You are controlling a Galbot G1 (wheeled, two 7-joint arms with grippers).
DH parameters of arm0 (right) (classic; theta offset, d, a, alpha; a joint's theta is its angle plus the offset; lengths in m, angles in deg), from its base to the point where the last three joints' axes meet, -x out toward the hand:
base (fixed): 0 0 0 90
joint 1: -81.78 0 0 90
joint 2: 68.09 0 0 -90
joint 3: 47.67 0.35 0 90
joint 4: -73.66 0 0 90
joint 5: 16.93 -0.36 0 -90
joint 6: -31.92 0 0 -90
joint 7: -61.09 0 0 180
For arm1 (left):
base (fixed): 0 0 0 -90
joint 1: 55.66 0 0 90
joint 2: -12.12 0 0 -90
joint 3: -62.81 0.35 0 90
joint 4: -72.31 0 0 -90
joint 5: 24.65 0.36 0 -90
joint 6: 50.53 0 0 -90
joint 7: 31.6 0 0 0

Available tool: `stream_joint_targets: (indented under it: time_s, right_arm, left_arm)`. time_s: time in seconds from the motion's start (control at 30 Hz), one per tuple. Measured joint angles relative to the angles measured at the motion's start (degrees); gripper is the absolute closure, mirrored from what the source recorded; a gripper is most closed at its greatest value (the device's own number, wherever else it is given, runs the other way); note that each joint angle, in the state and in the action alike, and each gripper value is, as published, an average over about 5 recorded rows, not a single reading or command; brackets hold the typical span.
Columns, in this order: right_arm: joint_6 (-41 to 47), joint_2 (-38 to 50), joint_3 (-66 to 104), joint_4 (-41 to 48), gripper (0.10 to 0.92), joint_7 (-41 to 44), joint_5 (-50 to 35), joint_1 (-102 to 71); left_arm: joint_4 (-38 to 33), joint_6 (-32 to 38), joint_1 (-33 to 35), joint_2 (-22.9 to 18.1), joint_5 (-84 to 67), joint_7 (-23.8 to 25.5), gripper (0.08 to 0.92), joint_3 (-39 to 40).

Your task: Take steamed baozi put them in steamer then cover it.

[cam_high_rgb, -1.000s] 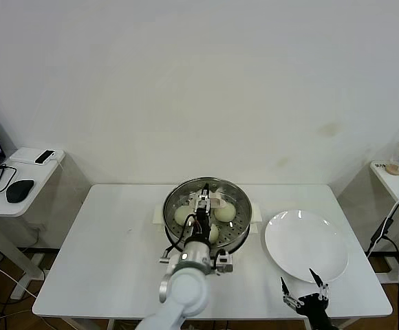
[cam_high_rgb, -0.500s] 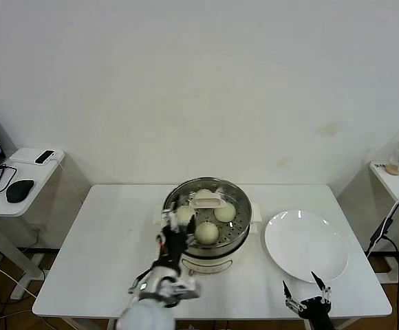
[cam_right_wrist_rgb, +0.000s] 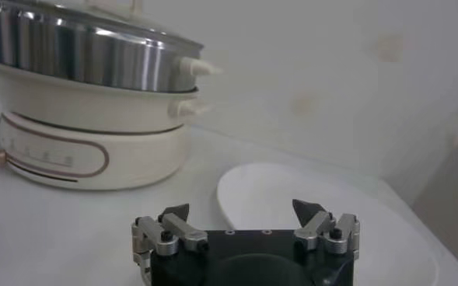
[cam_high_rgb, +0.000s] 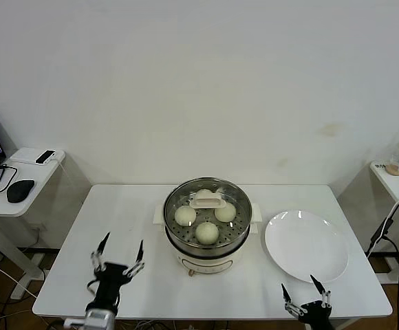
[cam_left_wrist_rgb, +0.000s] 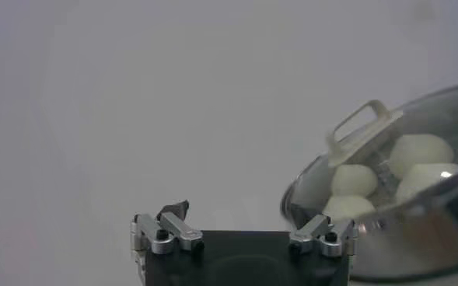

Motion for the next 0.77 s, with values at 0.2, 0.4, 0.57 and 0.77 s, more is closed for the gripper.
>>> stream_joint_targets:
  time_s: [0.2,0.4,0.57,0.77]
  right_arm:
    - [1.8,2.0,-0.2,-2.6,0.203,-1.8,-3.1,-2.8]
    - [4.5,3.5,-1.0,-5.8,0.203,-3.5,-4.6,-5.8]
    - [5.9,4.0,-2.1,-8.3,0.203,-4.6,-5.0,-7.6]
    - [6.3,4.2,-3.0,-9.8,0.203,-6.0,-5.1,-8.5]
  left_arm:
    - [1.2,3.5,5.5,-0.5,-8.5,-1.1,0.177,-2.3]
    - [2.3,5.3,8.9,-1.2,-13.0,-1.5,0.177,-3.0]
    - [2.8,5.5,9.8,-1.9,-15.0,-1.6,0.177,-3.2]
    - [3.2,4.2,9.6,-2.7,-16.3,-1.6,0.177,-3.6]
